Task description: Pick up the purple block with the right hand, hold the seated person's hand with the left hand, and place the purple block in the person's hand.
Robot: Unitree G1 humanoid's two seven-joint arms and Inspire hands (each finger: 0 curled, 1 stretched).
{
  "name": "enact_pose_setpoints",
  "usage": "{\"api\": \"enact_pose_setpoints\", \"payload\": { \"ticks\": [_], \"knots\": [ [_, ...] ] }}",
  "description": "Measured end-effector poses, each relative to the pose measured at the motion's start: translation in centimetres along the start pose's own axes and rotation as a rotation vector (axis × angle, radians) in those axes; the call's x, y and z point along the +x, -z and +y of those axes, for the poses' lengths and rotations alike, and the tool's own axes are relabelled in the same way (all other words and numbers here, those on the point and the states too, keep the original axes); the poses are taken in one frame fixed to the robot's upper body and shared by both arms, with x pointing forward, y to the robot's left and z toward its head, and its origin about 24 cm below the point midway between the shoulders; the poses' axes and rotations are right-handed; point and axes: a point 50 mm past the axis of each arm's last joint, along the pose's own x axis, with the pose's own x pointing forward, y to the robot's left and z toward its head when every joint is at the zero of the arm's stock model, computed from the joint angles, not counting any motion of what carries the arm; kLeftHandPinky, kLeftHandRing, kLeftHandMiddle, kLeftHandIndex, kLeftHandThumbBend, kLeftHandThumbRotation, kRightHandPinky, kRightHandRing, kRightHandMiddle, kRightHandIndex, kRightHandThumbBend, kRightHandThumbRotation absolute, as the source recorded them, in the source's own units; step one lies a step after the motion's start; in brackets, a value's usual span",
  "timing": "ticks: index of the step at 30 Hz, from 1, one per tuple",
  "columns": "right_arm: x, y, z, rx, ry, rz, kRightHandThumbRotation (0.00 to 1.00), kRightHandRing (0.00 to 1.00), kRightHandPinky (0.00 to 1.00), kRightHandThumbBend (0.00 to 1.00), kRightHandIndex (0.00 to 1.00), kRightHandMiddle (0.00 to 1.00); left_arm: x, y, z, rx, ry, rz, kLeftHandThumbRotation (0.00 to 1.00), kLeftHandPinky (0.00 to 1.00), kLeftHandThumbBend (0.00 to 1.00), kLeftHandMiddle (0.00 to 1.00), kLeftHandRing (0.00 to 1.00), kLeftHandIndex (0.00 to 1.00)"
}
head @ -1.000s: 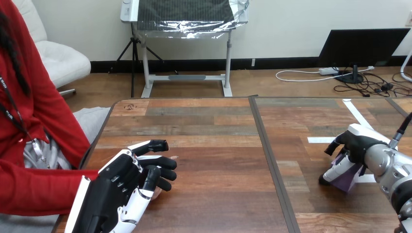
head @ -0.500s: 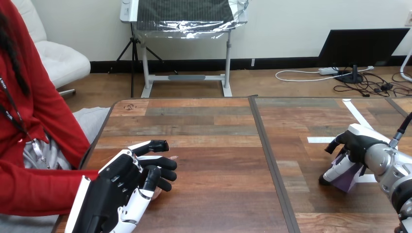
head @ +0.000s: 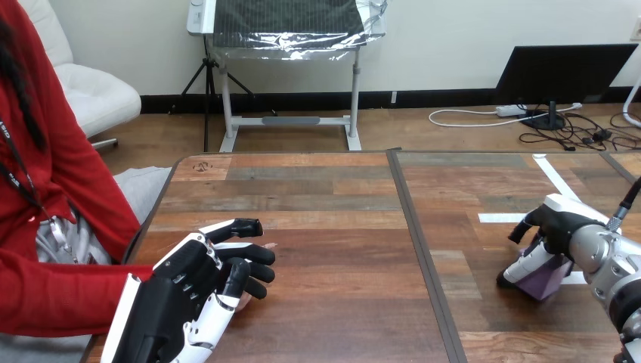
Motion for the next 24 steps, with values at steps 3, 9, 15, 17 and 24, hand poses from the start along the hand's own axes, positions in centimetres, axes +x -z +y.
{"api": "enact_pose_setpoints", "payload": {
  "ticks": [3,9,15,17,24],
  "knots": [
    [0.00,0.06,-0.01,0.002,0.000,0.006,0.00,0.42,0.35,0.72,0.77,0.55,0.00,0.00,0.00,0.000,0.000,0.000,0.51,0.48,0.33,0.60,0.57,0.68],
    [-0.02,0.19,-0.10,0.002,-0.001,0.012,0.00,0.41,0.34,0.74,0.78,0.54,0.00,0.00,0.00,0.000,0.001,0.000,0.51,0.48,0.33,0.60,0.57,0.67],
    [-0.02,0.24,-0.13,-0.014,0.000,0.015,0.00,0.39,0.32,0.76,0.77,0.51,0.00,0.00,0.00,0.000,0.001,0.000,0.51,0.48,0.34,0.60,0.56,0.67],
    [-0.02,0.25,-0.14,-0.018,0.002,0.016,0.00,0.39,0.32,0.77,0.76,0.51,0.00,0.00,0.00,0.000,0.001,0.000,0.51,0.48,0.34,0.60,0.56,0.67],
    [-0.02,0.22,-0.21,-0.019,0.016,0.012,0.00,0.39,0.33,0.79,0.71,0.50,0.00,0.00,0.00,0.000,0.001,0.000,0.51,0.48,0.35,0.60,0.57,0.66]
  ]
}}
